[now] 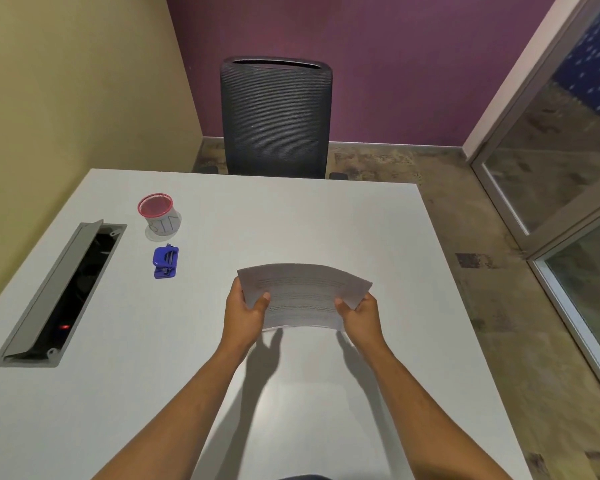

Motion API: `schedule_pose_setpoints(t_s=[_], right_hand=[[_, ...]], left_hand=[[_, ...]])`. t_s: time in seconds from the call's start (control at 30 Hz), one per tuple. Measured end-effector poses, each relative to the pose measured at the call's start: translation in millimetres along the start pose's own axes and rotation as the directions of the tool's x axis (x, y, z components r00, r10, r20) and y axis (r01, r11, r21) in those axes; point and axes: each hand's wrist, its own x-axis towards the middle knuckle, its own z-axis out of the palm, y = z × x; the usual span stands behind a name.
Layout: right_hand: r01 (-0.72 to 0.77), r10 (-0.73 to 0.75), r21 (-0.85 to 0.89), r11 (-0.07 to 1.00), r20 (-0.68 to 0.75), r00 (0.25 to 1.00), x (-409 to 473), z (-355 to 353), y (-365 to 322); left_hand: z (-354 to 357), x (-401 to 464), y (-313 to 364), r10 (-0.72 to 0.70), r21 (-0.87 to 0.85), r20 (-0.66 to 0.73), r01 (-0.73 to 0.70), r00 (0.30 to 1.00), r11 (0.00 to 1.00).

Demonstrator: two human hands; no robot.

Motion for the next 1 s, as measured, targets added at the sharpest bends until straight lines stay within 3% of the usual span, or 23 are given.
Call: schedule_pose_setpoints(t_s=[0.33,0.7,0.83,0.9,1.0], right_hand=[[-0.022,0.027,-0.083,0.996,0.064,0.998,-11,-5,15],[-0.029,0.03,0.026,0.999,-0.057,0.998,-14,-16,23],[-0.229,0.261,0.243,0.943,-0.108,0.959,-24,-29,36],[-0.337,0.37,0.358,0.871,-0.026,0.929,-29,-32,43],[-0.37,0.374,0.478,0.796,0.093,0.923,-33,-30,51]], left_hand=[[-1,-10,-8,-0.046,0.014,0.002,0.046,0.999,0.999],[3,-11,7,-0.035,-0.06,-0.002,0.035,0.999,0.998],[6,-9,18,-0.098,-0.2,-0.017,0.093,0.995,0.975],[7,-8,22,-0.159,-0.285,-0.015,0.148,0.987,0.947],[8,-8,27,-0.2,-0.365,0.004,0.188,0.98,0.912]])
